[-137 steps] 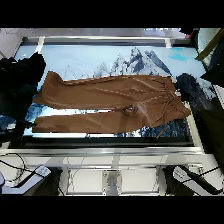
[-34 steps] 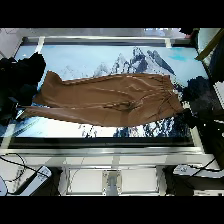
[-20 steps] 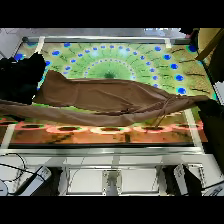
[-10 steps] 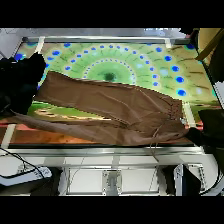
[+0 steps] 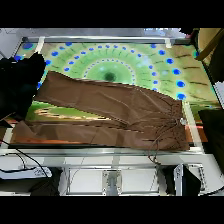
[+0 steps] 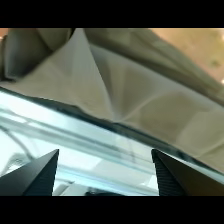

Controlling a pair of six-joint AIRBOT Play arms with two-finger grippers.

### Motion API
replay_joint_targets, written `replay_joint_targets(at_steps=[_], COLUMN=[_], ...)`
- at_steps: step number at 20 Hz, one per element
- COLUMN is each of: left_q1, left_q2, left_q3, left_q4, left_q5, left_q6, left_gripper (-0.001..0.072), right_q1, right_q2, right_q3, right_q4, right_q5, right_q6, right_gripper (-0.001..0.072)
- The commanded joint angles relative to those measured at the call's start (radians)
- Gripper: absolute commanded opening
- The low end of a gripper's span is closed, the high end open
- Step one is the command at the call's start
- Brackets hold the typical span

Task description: Fold the clothes and pants, and hang the long-sleeved shirts on hangers.

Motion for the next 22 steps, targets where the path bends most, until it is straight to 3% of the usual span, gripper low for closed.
replay_joint_targets(at_steps=[1, 5, 13, 14, 18, 20, 22], left_q1=[0.0, -0.001, -0.001, -0.001, 0.01, 0.035, 0.097], left_q2=[0.073, 0.103, -0.096, -0.112, -0.156, -0.182, -0.198], left_q3=[0.0, -0.001, -0.005, -0.005, -0.005, -0.004, -0.004], left_q4=[0.159, 0.006, 0.005, 0.007, 0.006, 0.001, -0.101], left_q5=[0.001, 0.162, 0.259, 0.282, 0.317, 0.327, 0.351], left_q6=[0.006, -0.039, -0.022, -0.005, 0.253, 0.331, 0.364], left_gripper=[0.0656, 0.0656, 0.0645, 0.0644, 0.0644, 0.0637, 0.0459], right_q1=[-0.001, 0.0, 0.0, 0.0, 0.0, 0.0, 0.0], right_q2=[0.0, -0.012, -0.031, -0.031, -0.031, -0.031, -0.031], right_q3=[0.144, 0.134, 0.12, 0.12, 0.12, 0.12, 0.12], right_q4=[0.015, 0.137, 0.207, 0.222, 0.231, 0.233, 0.257], right_q5=[-0.053, -0.051, -0.008, 0.005, 0.07, 0.086, 0.098], right_q6=[0.013, 0.016, 0.016, 0.016, 0.021, 0.048, 0.063], right_gripper=[0.0395, 0.0394, 0.0394, 0.0393, 0.0393, 0.0393, 0.0393])
